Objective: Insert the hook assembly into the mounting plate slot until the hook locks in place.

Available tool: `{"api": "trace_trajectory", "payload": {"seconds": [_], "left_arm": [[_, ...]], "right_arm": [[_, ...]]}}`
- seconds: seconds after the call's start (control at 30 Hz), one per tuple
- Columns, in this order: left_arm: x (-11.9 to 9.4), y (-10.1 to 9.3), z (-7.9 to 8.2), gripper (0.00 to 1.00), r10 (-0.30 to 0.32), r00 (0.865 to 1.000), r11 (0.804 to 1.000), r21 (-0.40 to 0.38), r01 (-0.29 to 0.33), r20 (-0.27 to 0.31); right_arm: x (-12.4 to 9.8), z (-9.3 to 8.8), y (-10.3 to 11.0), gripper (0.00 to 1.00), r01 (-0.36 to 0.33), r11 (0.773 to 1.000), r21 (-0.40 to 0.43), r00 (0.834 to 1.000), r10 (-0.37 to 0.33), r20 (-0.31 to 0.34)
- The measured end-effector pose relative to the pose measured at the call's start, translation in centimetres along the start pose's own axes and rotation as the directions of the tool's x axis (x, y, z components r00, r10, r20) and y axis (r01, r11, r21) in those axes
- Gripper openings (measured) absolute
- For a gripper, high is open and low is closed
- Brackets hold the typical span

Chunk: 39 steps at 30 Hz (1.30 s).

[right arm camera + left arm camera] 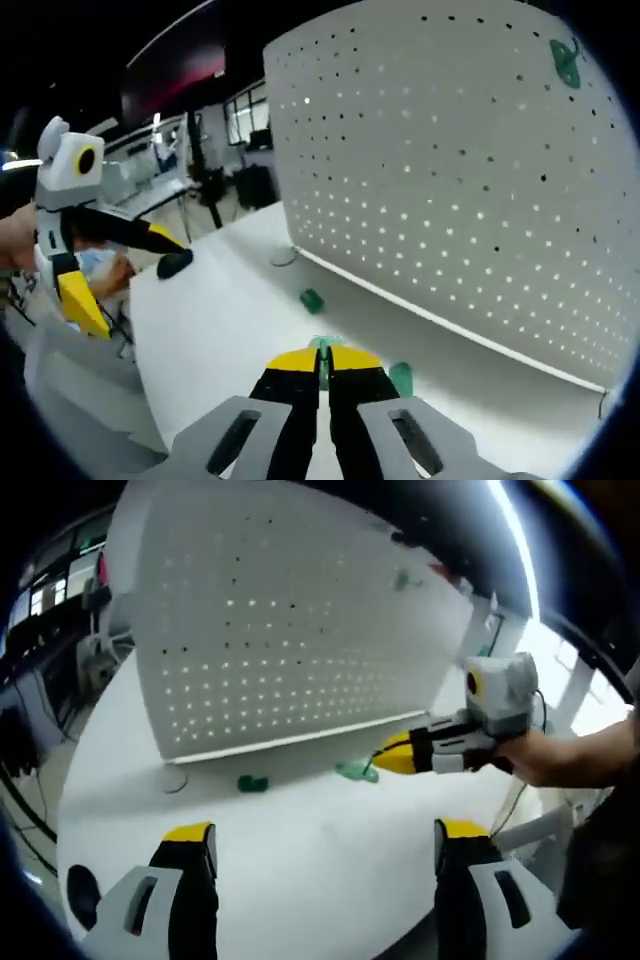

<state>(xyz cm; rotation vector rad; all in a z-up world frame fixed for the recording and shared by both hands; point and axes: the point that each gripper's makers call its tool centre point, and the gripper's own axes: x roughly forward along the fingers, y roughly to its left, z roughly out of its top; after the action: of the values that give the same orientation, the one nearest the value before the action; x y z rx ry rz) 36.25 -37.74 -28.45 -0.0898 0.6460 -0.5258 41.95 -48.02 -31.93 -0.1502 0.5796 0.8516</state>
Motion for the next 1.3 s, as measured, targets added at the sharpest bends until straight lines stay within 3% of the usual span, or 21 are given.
{"api": "trace_trajectory", "payload": {"seconds": [0.07, 0.13, 0.27, 0.37, 0.57, 0.63, 0.73, 0.93, 1.03, 1.17, 1.23, 1.27, 1.3], "left_arm": [[-0.1, -0.3, 0.6, 0.88, -0.015, 0.999, 0.999, -0.035, 0.016, 0.029], [0.0, -0.5, 0.5, 0.87, -0.021, 1.0, 0.999, -0.034, 0.022, 0.018], [0.3, -1.5, 0.3, 0.74, -0.061, 0.998, 0.998, -0.023, 0.061, 0.0], [0.5, -2.4, 0.1, 0.62, -0.105, 0.994, 0.991, -0.087, 0.103, -0.016], [0.8, -3.7, 0.5, 0.55, -0.165, 0.986, 0.974, -0.16, 0.163, 0.002], [0.8, -4.3, 0.7, 0.54, -0.189, 0.982, 0.955, -0.23, 0.186, 0.009], [0.8, -4.9, 0.9, 0.54, -0.209, 0.977, 0.945, -0.252, 0.21, 0.028], [0.6, -6.8, 0.6, 0.31, -0.3, 0.954, 0.907, -0.301, 0.295, 0.032], [0.5, -7.3, 0.5, 0.22, -0.329, 0.943, 0.882, -0.342, 0.324, 0.045], [0.2, -8.0, 0.6, 0.12, -0.366, 0.929, 0.857, -0.368, 0.359, 0.053], [0.0, -8.6, 0.8, 0.07, -0.401, 0.914, 0.834, -0.386, 0.394, 0.064], [0.1, -8.3, 0.6, 0.07, -0.386, 0.921, 0.842, -0.385, 0.377, 0.059], [0.0, -8.5, 0.7, 0.07, -0.396, 0.916, 0.837, -0.388, 0.387, 0.06]], "right_arm": [[-0.8, 0.4, 0.9, 0.0, -0.023, 1.0, -0.019, 1.0, 0.023, 0.017], [-1.4, 0.7, 1.7, 0.0, -0.048, 0.999, -0.021, 0.998, 0.048, 0.033], [-3.0, 1.6, 3.8, 0.0, -0.104, 0.993, -0.049, 0.991, 0.108, 0.078], [-3.9, 2.2, 5.1, 0.0, -0.149, 0.988, -0.046, 0.981, 0.153, 0.116], [-5.5, 2.8, 7.2, 0.0, -0.207, 0.969, -0.137, 0.961, 0.228, 0.154], [-6.0, 2.9, 7.9, 0.0, -0.229, 0.96, -0.161, 0.953, 0.255, 0.164], [-6.6, 2.8, 8.7, 0.0, -0.253, 0.949, -0.189, 0.944, 0.285, 0.168], [-7.6, 3.1, 9.8, 0.0, -0.285, 0.93, -0.231, 0.926, 0.33, 0.187], [-8.0, 3.6, 10.1, 0.0, -0.272, 0.917, -0.293, 0.918, 0.338, 0.206], [-8.3, 3.7, 10.3, 0.0, -0.288, 0.911, -0.297, 0.908, 0.358, 0.216], [-8.4, 3.7, 10.3, 0.0, -0.291, 0.906, -0.308, 0.906, 0.364, 0.216], [-8.5, 3.7, 10.3, 0.0, -0.292, 0.906, -0.306, 0.905, 0.366, 0.219], [-8.5, 3.7, 10.3, 0.0, -0.294, 0.905, -0.306, 0.904, 0.368, 0.218]]}}
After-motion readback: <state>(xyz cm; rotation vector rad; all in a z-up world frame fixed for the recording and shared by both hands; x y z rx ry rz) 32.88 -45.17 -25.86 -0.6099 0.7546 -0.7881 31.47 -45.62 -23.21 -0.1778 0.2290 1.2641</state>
